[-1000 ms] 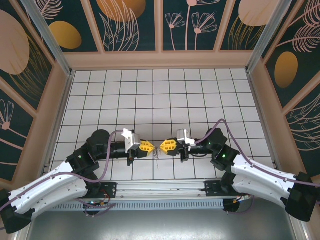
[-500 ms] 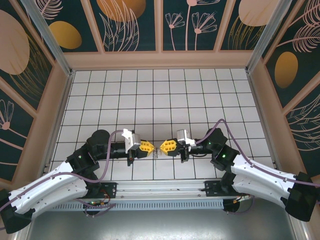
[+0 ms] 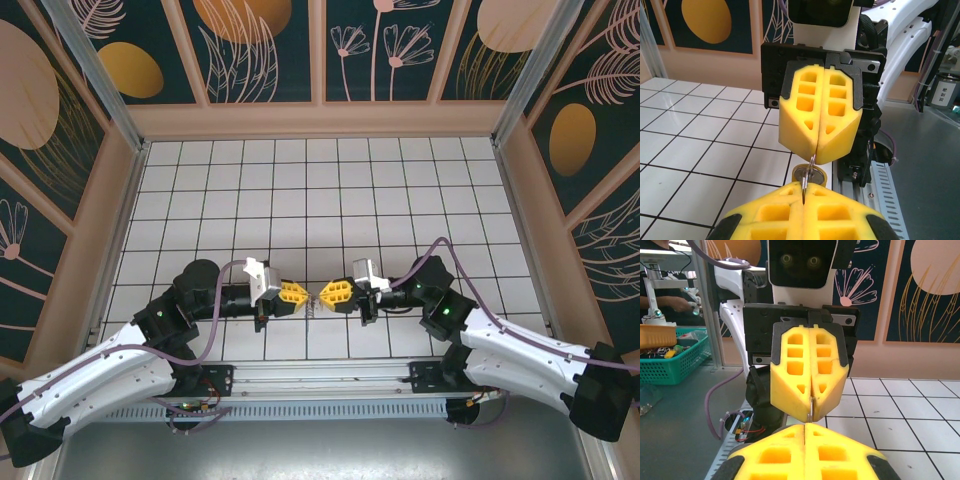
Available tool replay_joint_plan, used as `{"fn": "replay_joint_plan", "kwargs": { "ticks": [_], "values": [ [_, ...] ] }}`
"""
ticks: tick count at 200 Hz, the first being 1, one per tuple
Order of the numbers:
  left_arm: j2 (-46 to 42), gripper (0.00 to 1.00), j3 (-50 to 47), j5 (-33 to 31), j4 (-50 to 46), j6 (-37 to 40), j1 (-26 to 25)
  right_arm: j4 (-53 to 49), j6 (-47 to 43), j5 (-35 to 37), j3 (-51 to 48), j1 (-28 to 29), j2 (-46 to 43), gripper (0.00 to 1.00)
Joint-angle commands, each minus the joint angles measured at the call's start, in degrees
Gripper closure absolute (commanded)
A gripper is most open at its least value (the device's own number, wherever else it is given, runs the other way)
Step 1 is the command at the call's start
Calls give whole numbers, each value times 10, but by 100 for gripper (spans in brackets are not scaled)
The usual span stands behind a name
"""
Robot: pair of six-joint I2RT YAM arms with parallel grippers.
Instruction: Put the keys on the keyring
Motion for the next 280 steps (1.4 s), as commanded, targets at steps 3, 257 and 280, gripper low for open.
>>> {"fn": "replay_joint_plan", "kwargs": {
  "ticks": [3, 257, 280],
  "values": [
    [-4, 100, 16, 3, 22, 2, -2, 27, 7, -22, 6, 0, 2, 100],
    [-6, 100, 17, 4, 20, 2, -2, 14, 2, 28, 9, -4, -4, 100],
    [-8, 100, 18, 3, 19, 2, -2, 13, 4, 28, 8, -4, -6, 100]
  ]
}}
